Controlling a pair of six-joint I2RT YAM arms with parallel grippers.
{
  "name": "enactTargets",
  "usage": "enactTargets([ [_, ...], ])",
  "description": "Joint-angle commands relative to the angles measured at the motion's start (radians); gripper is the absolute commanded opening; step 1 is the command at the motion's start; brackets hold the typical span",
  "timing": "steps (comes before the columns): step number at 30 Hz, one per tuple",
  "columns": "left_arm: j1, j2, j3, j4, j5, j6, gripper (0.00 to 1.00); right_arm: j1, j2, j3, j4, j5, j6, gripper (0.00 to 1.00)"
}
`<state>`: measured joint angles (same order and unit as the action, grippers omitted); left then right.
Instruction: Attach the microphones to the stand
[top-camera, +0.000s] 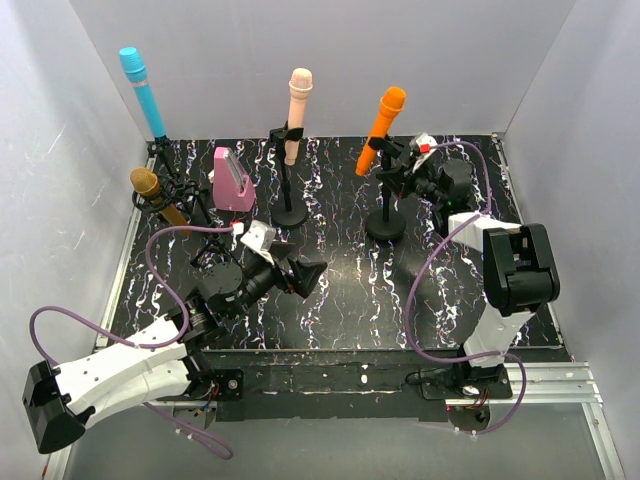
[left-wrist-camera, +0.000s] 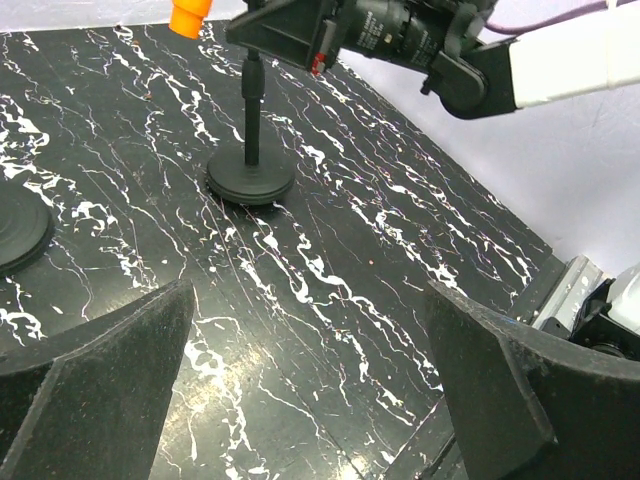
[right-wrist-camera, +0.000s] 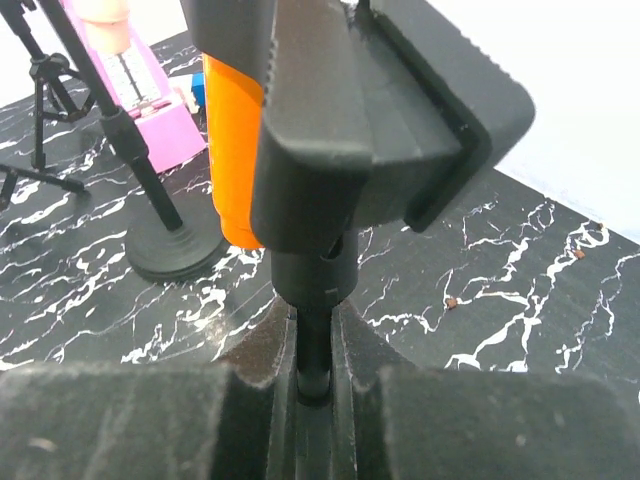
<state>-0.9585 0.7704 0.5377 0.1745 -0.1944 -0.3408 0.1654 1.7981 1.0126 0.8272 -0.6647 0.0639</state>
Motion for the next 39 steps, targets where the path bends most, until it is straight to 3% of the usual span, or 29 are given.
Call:
enactTargets([
  [1,0.0,-0.017,0.024,-0.003,0.012,0.011,0.98,-0.003,-0.054,-0.129,0.001,-0.013,-0.006,0.01],
  [2,0.0,-0.014,0.025,-0.001,0.016,0.01,0.98,-0.004,-0.059,-0.147,0.117,0.046,-0.028,0.31],
  [3,0.0,-0.011,0.025,0.002,0.021,0.008,0.98,-0.004,-0.063,-0.163,0.684,0.047,-0.027,0.36],
  [16,0.0,-0.052,0.024,-0.018,0.029,-0.006,0.98,-0.009,-0.111,-0.281,0.725,0.05,-0.01,0.79],
  [25,0.0,-0.053,0.03,-0.046,0.029,-0.01,0.98,-0.078,-0.183,-0.413,0.702,-0.048,0.016,0.85],
  [31,0.0,-0.026,0.145,-0.278,-0.078,-0.033,0.98,-0.139,-0.359,-0.543,0.6,-0.191,0.054,0.87],
  [32,0.0,-0.022,0.168,-0.317,-0.097,-0.035,0.98,-0.15,-0.411,-0.564,0.537,-0.197,0.047,0.87],
  [34,0.001,-0.013,0.229,-0.403,-0.122,-0.038,0.98,-0.156,-0.569,-0.569,0.245,-0.207,-0.011,0.88],
  [36,0.004,0.0,0.271,-0.472,-0.134,-0.035,0.98,-0.15,-0.74,-0.441,-0.355,-0.137,-0.204,0.88],
  [38,0.006,0.016,0.317,-0.547,-0.143,-0.038,0.98,-0.145,-0.766,-0.218,-0.985,-0.052,-0.402,0.89],
  [39,0.006,0.023,0.34,-0.588,-0.145,-0.038,0.98,-0.147,-0.766,-0.141,-1.123,0.009,-0.415,0.89],
])
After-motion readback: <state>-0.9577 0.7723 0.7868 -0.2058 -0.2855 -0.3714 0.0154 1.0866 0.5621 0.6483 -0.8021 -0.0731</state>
